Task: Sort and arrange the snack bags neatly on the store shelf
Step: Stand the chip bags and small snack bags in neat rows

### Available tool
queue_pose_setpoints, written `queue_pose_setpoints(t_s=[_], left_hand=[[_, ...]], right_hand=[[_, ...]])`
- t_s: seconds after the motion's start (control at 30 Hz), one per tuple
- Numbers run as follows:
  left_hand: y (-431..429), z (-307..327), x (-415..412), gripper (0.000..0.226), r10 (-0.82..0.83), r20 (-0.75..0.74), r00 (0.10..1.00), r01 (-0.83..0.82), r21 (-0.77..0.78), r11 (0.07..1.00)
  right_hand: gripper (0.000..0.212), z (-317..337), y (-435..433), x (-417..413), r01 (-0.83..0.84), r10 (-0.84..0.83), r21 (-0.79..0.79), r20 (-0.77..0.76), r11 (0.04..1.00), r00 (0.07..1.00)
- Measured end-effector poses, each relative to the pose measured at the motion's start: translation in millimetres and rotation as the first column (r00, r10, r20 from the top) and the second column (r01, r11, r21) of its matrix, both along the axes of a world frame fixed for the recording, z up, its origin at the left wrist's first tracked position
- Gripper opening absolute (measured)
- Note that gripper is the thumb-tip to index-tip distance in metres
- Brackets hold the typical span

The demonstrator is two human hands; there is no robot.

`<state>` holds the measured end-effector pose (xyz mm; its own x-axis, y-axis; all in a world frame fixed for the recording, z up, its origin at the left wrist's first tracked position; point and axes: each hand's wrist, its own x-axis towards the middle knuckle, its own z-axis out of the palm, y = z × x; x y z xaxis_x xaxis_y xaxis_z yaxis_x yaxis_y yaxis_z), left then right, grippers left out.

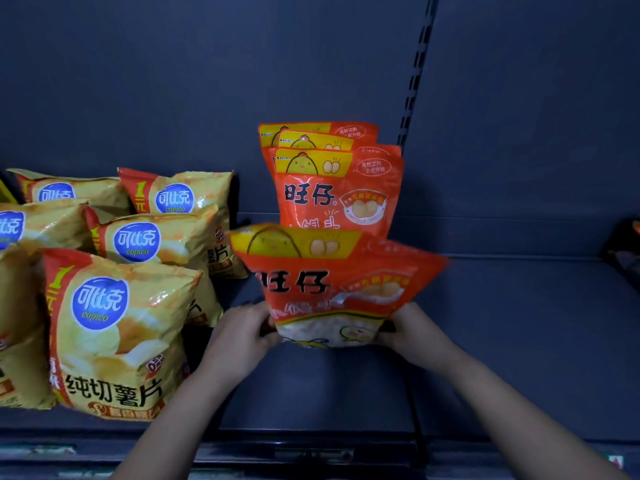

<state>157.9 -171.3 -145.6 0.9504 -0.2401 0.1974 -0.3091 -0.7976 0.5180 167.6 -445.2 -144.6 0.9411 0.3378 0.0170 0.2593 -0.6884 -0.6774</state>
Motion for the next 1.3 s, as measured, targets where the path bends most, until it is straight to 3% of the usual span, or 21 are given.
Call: queue_pose_setpoints(t_s=[0.07, 0.17, 0.33, 0.57, 0.73, 0.83, 1.1, 1.2, 1.3], left_hand=[[1.1, 0.3, 1.7, 0.036, 0.006, -0.053, 0.999, -0.007, -0.019, 1.0], [3.5, -2.4, 1.9, 0.018, -0.021, -0.142, 0.99, -0.003, -0.169, 0.986], [1.6, -4.6, -3.7, 0.043, -0.023, -0.129, 0.991, -0.016, -0.295, 0.955], [0.5, 0.4, -2.3, 0.025, -0.057, -0.143, 0.988, 0.0, -0.373, 0.928], [-1.3, -0.1, -5.4, 0.03, -0.04, -0.098, 0.994, 0.001, -0.367, 0.93], [-2.6, -3.1, -5.8, 0.039, -0.05, -0.091, 0.995, 0.016, -0.347, 0.938], [-1.4, -12.3, -4.3, 0.021, -0.095, -0.269, 0.959, -0.038, -0.45, 0.892], [-2.1, -13.0, -5.4, 0.015, -0.094, -0.276, 0.956, -0.024, -0.395, 0.919], [4.8, -10.4, -2.2, 0.039, -0.048, -0.351, 0.935, -0.045, -0.252, 0.967]], right_hand=[[0.011, 5.4, -0.3, 1.1, 0.002, -0.004, -0.033, -0.042, 0.999, 0.999], [0.008, 7.0, -2.3, 0.2, 0.003, -0.005, -0.067, -0.024, 0.998, 1.0], [0.016, 3.9, -0.5, -6.2, 0.005, -0.002, -0.059, 0.044, 0.998, 0.999], [0.004, 10.8, -1.1, -10.4, -0.035, 0.035, -0.025, 0.033, 0.999, 0.999], [0.011, 7.8, 3.5, -10.3, 0.028, -0.028, -0.039, 0.001, 0.999, 1.0], [0.029, 5.7, 5.9, -9.1, 0.055, -0.056, -0.062, -0.018, 0.997, 0.998], [0.02, 7.7, 6.7, -7.7, 0.033, -0.046, -0.117, -0.109, 0.993, 0.993], [0.012, 5.9, 9.2, -6.8, 0.011, -0.032, -0.167, -0.123, 0.986, 0.992], [0.025, 6.4, 12.3, -5.3, -0.036, -0.014, -0.306, -0.158, 0.951, 0.987]])
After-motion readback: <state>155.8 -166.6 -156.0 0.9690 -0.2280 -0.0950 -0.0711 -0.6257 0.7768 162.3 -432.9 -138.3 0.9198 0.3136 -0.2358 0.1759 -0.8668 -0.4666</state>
